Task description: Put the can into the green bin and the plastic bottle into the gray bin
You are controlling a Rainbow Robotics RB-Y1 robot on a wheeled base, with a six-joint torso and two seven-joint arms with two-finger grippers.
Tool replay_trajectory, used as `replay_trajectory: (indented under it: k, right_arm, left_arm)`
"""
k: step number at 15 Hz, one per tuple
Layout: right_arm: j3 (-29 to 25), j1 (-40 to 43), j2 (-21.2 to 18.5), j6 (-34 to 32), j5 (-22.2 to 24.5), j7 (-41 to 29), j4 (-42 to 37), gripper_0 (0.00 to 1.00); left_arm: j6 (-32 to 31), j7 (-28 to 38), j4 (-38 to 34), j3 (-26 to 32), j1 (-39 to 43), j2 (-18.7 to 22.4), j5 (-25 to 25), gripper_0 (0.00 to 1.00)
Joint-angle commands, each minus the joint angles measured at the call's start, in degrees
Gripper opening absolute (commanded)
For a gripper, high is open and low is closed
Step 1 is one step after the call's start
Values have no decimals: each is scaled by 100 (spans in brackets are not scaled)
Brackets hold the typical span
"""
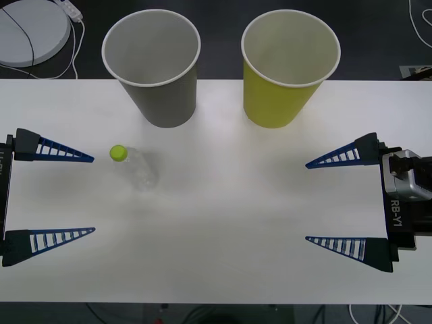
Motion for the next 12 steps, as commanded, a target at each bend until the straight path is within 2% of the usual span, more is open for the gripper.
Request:
replay_trajectory:
  k: [1, 9, 12]
  right_arm:
    - [0, 0, 0, 0, 0, 0, 0, 100]
    - [0, 0, 0, 0, 0, 0, 0, 100]
    - [0, 0, 0, 0, 0, 0, 0, 100]
  left_arm:
    - [0, 0, 0, 0, 0, 0, 0, 100]
    - [-9, -61, 237, -18, 97, 132, 88, 100]
    - [-9, -158, 554, -26, 97, 114, 264, 100]
